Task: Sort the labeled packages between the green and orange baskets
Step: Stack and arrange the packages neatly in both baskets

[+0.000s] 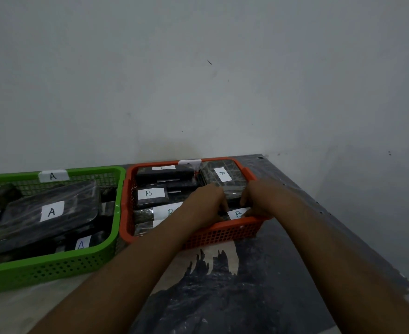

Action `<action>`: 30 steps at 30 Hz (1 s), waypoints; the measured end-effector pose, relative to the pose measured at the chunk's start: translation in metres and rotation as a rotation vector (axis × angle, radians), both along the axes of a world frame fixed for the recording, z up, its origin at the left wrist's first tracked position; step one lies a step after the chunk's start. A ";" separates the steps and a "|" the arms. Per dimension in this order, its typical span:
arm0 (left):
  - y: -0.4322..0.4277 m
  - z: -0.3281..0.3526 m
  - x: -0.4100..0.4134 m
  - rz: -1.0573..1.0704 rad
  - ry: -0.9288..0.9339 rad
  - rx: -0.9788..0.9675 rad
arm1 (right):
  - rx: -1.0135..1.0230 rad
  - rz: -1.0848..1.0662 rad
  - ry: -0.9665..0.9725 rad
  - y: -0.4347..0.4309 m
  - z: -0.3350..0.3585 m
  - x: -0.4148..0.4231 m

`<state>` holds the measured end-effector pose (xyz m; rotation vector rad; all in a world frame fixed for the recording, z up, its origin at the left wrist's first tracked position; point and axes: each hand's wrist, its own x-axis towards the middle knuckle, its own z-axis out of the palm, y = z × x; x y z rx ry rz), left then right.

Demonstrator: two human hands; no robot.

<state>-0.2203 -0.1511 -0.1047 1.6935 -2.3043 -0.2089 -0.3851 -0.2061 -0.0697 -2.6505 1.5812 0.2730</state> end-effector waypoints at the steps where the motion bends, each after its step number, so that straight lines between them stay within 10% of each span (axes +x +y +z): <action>1: 0.001 0.000 0.002 -0.005 0.010 -0.001 | 0.005 0.000 0.001 0.002 0.001 0.000; 16: 0.067 0.023 0.060 -0.113 0.333 -0.222 | -0.313 -0.112 -0.267 0.064 0.005 0.043; 25: 0.165 0.025 0.196 0.503 0.375 -0.464 | -0.092 0.389 -0.731 0.115 0.011 0.173; 30: 0.203 0.018 0.268 0.854 0.174 -0.274 | -0.216 0.365 -0.423 0.119 0.003 0.230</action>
